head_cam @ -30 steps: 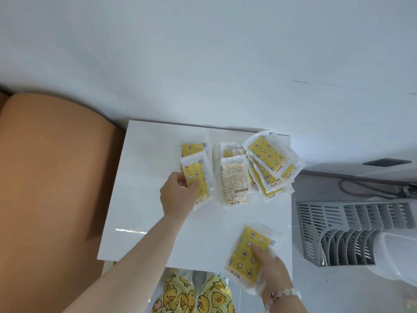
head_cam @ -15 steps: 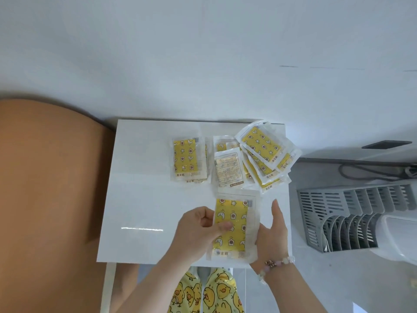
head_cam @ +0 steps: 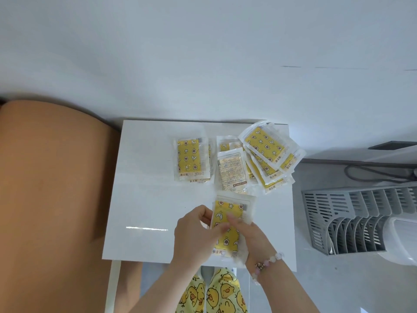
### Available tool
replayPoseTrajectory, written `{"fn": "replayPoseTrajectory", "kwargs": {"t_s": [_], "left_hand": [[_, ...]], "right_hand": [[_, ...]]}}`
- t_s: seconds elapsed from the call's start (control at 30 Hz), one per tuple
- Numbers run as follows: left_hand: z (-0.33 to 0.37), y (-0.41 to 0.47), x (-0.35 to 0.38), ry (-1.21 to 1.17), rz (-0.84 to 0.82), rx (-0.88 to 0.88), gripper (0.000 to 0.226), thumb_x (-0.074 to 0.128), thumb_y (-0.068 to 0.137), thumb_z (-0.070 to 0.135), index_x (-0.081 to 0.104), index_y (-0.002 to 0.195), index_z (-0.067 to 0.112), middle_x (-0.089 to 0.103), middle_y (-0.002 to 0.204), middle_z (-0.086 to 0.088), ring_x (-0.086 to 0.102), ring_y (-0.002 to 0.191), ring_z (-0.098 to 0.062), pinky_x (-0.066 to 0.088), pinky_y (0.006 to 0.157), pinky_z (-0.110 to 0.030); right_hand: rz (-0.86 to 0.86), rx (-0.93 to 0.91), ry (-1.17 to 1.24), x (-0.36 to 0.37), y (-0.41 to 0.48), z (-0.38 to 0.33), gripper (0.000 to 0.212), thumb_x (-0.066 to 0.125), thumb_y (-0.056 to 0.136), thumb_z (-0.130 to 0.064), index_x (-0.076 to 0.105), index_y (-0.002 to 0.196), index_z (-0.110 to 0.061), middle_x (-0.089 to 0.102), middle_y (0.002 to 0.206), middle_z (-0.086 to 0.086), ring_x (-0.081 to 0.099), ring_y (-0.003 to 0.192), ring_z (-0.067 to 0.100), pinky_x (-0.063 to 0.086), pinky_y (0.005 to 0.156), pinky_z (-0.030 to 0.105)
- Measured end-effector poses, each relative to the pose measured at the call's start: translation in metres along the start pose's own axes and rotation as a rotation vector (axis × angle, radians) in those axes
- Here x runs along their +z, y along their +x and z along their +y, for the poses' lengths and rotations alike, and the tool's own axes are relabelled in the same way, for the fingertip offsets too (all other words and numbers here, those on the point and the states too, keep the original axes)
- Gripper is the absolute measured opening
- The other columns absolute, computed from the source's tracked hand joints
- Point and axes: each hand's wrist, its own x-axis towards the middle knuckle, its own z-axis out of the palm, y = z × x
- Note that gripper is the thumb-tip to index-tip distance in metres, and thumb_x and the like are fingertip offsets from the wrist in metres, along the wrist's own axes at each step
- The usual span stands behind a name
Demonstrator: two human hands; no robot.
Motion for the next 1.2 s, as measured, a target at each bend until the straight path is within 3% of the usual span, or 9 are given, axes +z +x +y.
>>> {"fn": "replayPoseTrajectory", "kwargs": {"t_s": [0.17, 0.3, 0.4, 0.53, 0.67, 0.73, 0.83, 1.0, 1.2], "left_hand": [[0.011, -0.002, -0.001, 0.361, 0.039, 0.095, 0.026, 0.066, 0.077, 0.047, 0.05, 0.071, 0.028, 0.049, 0.077, 0.011, 0.048, 0.07, -0.005, 0.031, 0.053, -0.014], [0.016, 0.007, -0.004, 0.576, -0.024, 0.117, 0.029, 0.064, 0.073, 0.049, 0.045, 0.068, 0.027, 0.048, 0.076, 0.011, 0.048, 0.071, -0.008, 0.03, 0.052, -0.015], [0.016, 0.017, -0.008, 0.669, -0.191, 0.167, 0.037, 0.067, 0.07, 0.052, 0.042, 0.066, 0.025, 0.046, 0.074, 0.011, 0.046, 0.07, -0.008, 0.03, 0.053, -0.017], [0.017, 0.045, -0.026, 0.411, -0.56, 0.001, 0.037, 0.081, 0.064, 0.049, 0.059, 0.081, 0.024, 0.059, 0.083, 0.008, 0.053, 0.073, -0.006, 0.041, 0.062, -0.016], [0.019, 0.098, -0.037, 0.219, 0.058, -0.007, 0.048, 0.074, 0.077, 0.038, 0.058, 0.115, 0.014, 0.06, 0.112, -0.001, 0.057, 0.101, -0.017, 0.044, 0.081, -0.025], [0.022, 0.12, -0.038, 0.193, 0.266, -0.075, 0.065, 0.072, 0.078, 0.04, 0.046, 0.129, 0.009, 0.05, 0.127, -0.008, 0.049, 0.118, -0.024, 0.04, 0.094, -0.034], [0.027, 0.141, -0.03, 0.163, 0.267, -0.229, 0.082, 0.074, 0.074, 0.047, 0.037, 0.135, 0.006, 0.043, 0.134, -0.009, 0.043, 0.125, -0.027, 0.041, 0.096, -0.039], [0.027, 0.145, -0.016, 0.293, 0.331, -0.25, 0.078, 0.079, 0.07, 0.042, 0.04, 0.128, 0.007, 0.043, 0.13, -0.009, 0.042, 0.123, -0.027, 0.04, 0.093, -0.041], [0.025, 0.148, -0.016, 0.238, 0.299, -0.221, 0.076, 0.08, 0.071, 0.036, 0.038, 0.127, 0.007, 0.048, 0.128, -0.008, 0.047, 0.12, -0.028, 0.04, 0.093, -0.041]], "right_hand": [[0.154, -0.044, -0.092, 0.005, 0.0, 0.003, 0.042, 0.084, 0.062, -0.029, 0.072, 0.1, -0.013, 0.074, 0.095, 0.01, 0.069, 0.094, 0.03, 0.053, 0.088, 0.043], [0.245, 0.009, -0.063, 0.005, -0.005, 0.004, 0.015, 0.072, 0.078, -0.01, 0.068, 0.092, -0.007, 0.074, 0.084, 0.011, 0.07, 0.076, 0.028, 0.056, 0.064, 0.034], [0.26, 0.065, 0.004, 0.004, -0.008, 0.007, 0.017, 0.071, 0.078, -0.005, 0.066, 0.094, -0.003, 0.074, 0.081, 0.015, 0.071, 0.065, 0.027, 0.056, 0.051, 0.031], [0.309, 0.083, 0.023, -0.004, -0.005, 0.012, 0.017, 0.071, 0.08, -0.008, 0.066, 0.095, -0.003, 0.073, 0.081, 0.014, 0.07, 0.066, 0.027, 0.057, 0.052, 0.033], [0.357, 0.094, -0.007, -0.012, 0.006, 0.01, 0.022, 0.07, 0.081, -0.014, 0.064, 0.1, -0.005, 0.071, 0.093, 0.014, 0.068, 0.079, 0.028, 0.057, 0.062, 0.036], [0.352, 0.105, -0.007, -0.013, 0.01, 0.007, 0.02, 0.07, 0.082, -0.014, 0.064, 0.099, -0.005, 0.07, 0.094, 0.014, 0.067, 0.08, 0.029, 0.055, 0.051, 0.031], [0.331, 0.109, -0.003, -0.01, 0.012, 0.005, 0.015, 0.068, 0.084, -0.015, 0.064, 0.095, -0.006, 0.07, 0.091, 0.013, 0.065, 0.075, 0.028, 0.045, 0.033, 0.019], [0.352, 0.103, -0.041, -0.013, 0.011, 0.001, 0.021, 0.072, 0.081, -0.015, 0.065, 0.099, -0.006, 0.072, 0.091, 0.013, 0.069, 0.081, 0.028, 0.056, 0.068, 0.038], [0.354, 0.098, -0.058, -0.016, 0.008, -0.007, 0.022, 0.071, 0.082, -0.014, 0.065, 0.1, -0.005, 0.072, 0.093, 0.014, 0.069, 0.079, 0.029, 0.057, 0.063, 0.035]]}}
